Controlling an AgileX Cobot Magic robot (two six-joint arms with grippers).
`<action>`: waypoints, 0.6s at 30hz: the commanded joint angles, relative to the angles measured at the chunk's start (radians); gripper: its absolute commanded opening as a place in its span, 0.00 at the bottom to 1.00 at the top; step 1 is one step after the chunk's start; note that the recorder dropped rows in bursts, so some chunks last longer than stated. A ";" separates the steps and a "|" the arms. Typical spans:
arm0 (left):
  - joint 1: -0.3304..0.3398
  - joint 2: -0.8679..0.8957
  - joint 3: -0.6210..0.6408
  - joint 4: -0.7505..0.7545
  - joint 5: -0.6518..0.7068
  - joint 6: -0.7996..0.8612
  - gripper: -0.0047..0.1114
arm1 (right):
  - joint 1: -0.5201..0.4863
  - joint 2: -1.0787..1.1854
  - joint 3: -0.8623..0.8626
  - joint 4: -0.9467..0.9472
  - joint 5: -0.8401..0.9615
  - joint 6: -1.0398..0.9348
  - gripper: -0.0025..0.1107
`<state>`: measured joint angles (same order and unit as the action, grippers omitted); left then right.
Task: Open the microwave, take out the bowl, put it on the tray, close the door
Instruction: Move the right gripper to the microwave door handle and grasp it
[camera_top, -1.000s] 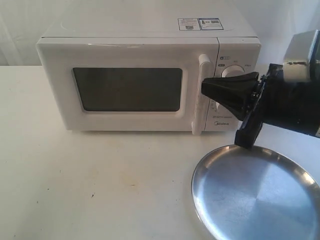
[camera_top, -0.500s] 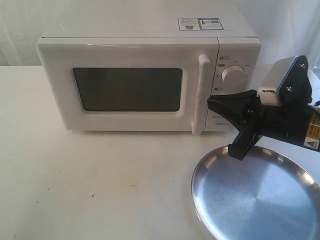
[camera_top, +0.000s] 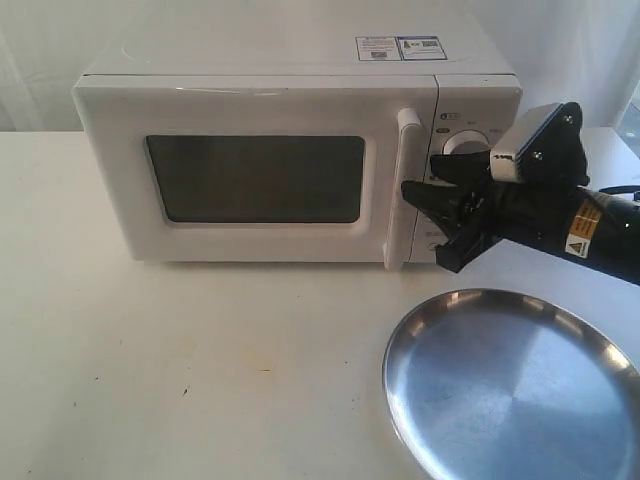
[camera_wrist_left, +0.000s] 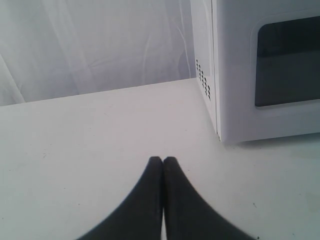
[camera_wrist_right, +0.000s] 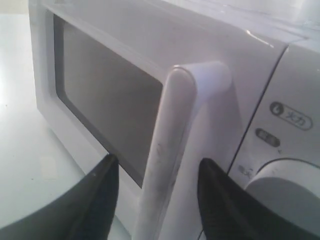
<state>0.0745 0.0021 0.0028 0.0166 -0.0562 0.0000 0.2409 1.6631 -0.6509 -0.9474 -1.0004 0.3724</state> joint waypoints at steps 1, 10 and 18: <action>-0.001 -0.002 -0.003 -0.008 -0.005 0.000 0.04 | -0.004 0.041 -0.042 -0.019 0.009 0.039 0.42; -0.001 -0.002 -0.003 -0.008 -0.005 0.000 0.04 | -0.002 0.152 -0.153 -0.082 -0.062 0.133 0.36; -0.001 -0.002 -0.003 -0.008 -0.005 0.000 0.04 | 0.000 0.183 -0.189 -0.199 -0.200 0.161 0.02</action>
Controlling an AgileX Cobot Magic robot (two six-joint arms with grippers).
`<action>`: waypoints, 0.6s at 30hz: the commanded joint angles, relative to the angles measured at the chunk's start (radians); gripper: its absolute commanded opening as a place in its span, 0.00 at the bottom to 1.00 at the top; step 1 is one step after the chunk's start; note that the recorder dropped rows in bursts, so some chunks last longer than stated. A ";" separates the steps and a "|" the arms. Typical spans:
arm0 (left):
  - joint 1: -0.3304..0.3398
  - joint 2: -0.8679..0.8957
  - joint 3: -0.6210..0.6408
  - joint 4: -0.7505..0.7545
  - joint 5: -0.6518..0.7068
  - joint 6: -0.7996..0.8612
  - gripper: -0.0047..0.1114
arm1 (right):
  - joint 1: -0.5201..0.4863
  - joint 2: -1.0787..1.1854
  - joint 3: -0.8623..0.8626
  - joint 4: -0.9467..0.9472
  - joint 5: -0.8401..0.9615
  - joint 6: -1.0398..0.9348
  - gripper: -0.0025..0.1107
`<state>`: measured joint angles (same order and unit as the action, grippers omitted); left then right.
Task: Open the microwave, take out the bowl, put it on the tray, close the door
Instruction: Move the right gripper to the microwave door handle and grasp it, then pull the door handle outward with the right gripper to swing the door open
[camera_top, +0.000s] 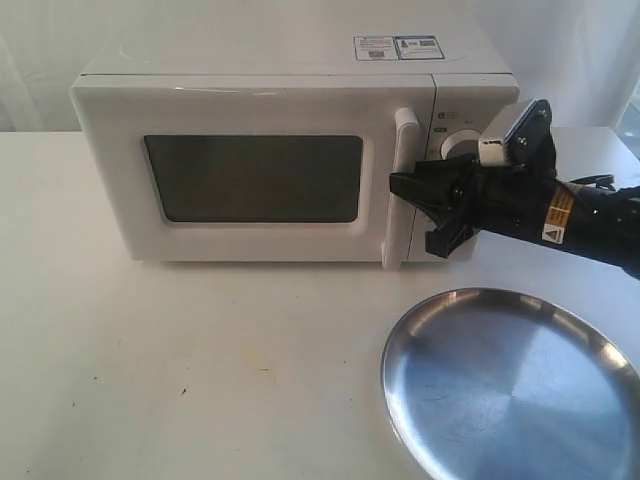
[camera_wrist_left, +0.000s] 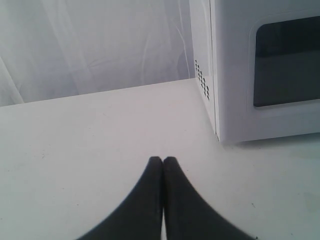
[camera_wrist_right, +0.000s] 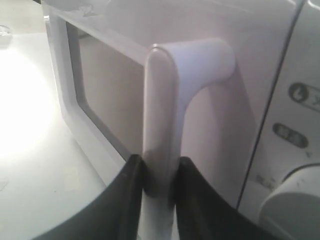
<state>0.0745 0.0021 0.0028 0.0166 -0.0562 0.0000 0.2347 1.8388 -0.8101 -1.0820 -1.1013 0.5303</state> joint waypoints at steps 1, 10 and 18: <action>-0.001 -0.002 -0.003 -0.008 -0.005 0.000 0.04 | 0.006 0.008 -0.030 -0.116 -0.120 0.003 0.02; -0.001 -0.002 -0.003 -0.008 -0.005 0.000 0.04 | 0.104 -0.030 -0.024 -0.424 -0.120 0.071 0.02; -0.001 -0.002 -0.003 -0.008 -0.005 0.000 0.04 | 0.196 -0.035 -0.026 -0.455 -0.120 0.075 0.02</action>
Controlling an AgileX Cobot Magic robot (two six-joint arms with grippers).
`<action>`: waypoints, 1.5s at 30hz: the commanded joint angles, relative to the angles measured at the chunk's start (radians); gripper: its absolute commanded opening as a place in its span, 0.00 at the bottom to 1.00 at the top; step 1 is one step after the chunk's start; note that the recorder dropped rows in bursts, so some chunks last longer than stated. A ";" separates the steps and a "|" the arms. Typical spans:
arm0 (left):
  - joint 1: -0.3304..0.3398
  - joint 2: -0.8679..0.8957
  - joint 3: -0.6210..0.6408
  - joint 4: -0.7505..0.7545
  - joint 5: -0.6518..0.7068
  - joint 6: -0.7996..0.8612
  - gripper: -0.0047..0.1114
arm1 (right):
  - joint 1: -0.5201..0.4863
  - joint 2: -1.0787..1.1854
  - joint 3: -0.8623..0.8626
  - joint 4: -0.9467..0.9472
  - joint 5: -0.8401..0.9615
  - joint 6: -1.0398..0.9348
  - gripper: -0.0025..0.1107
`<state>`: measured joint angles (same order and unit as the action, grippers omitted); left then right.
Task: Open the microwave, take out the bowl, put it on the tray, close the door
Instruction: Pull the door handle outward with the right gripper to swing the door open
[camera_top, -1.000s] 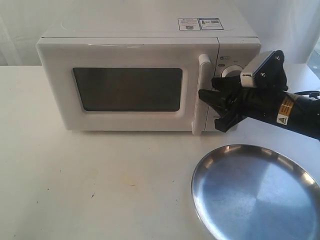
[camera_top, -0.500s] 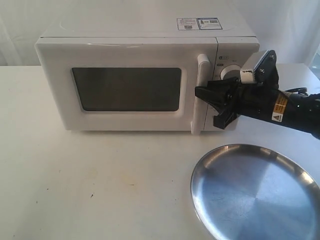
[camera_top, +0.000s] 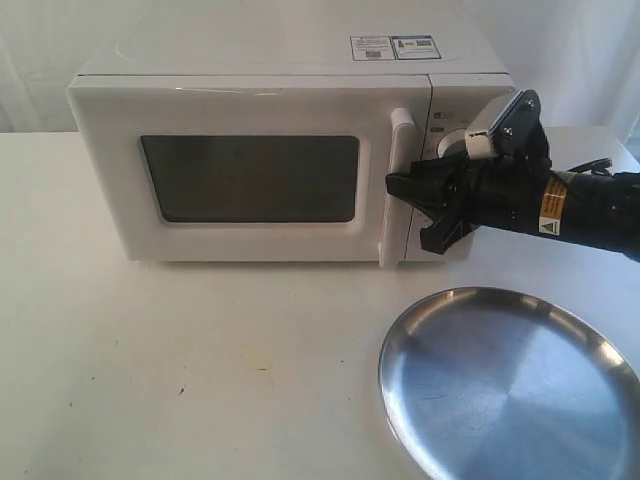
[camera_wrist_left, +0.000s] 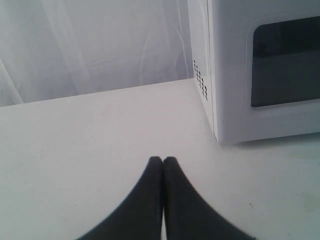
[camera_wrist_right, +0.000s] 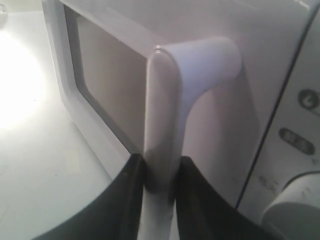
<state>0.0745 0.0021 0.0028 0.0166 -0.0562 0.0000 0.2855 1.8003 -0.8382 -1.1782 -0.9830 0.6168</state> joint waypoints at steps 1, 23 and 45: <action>-0.001 -0.002 -0.003 -0.008 -0.005 0.000 0.04 | 0.151 -0.002 0.003 -0.362 -0.238 -0.011 0.02; -0.001 -0.002 -0.003 -0.008 -0.005 0.000 0.04 | 0.124 -0.351 0.185 -0.377 -0.238 0.022 0.02; -0.001 -0.002 -0.003 -0.008 -0.004 0.000 0.04 | 0.110 -0.805 0.258 -0.335 0.382 0.575 0.02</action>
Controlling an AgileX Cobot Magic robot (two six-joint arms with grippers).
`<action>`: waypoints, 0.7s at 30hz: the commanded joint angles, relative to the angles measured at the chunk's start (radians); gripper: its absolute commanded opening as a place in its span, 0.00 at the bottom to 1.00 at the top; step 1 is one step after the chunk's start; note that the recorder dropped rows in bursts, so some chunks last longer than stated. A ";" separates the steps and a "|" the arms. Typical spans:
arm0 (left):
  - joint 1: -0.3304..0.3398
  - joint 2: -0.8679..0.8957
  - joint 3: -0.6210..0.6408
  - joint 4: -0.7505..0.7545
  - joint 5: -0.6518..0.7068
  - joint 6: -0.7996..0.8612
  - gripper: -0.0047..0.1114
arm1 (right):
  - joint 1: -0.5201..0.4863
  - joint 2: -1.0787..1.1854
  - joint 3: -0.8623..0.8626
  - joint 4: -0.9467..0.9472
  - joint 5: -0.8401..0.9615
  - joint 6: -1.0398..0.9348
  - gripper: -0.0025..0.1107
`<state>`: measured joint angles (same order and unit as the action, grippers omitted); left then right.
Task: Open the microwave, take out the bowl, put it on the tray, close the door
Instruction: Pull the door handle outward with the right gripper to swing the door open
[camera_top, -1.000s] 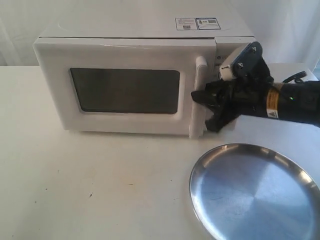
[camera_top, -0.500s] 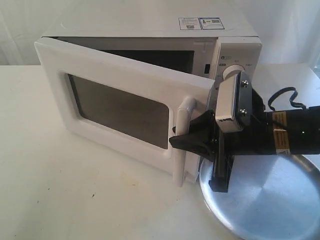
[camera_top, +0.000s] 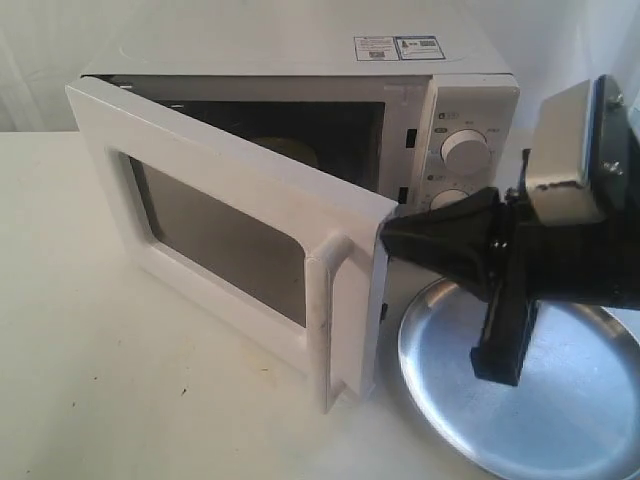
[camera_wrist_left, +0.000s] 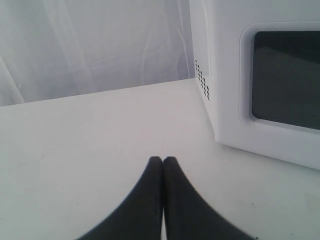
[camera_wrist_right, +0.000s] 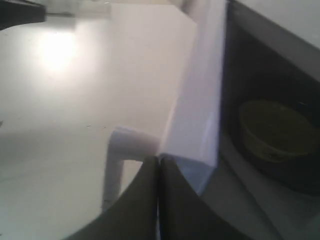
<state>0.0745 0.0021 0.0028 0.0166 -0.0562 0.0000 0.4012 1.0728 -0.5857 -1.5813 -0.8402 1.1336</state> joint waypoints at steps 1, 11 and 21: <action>-0.001 -0.002 -0.003 -0.008 -0.004 0.000 0.04 | -0.004 -0.088 0.006 0.091 0.320 0.058 0.02; -0.001 -0.002 -0.003 -0.008 -0.004 0.000 0.04 | -0.004 0.060 0.033 0.187 0.220 -0.031 0.02; -0.001 -0.002 -0.003 -0.008 -0.004 0.000 0.04 | -0.002 0.279 0.035 0.322 0.033 -0.267 0.02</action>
<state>0.0745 0.0021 0.0028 0.0166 -0.0562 0.0000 0.4012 1.3232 -0.5549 -1.2834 -0.7637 0.9182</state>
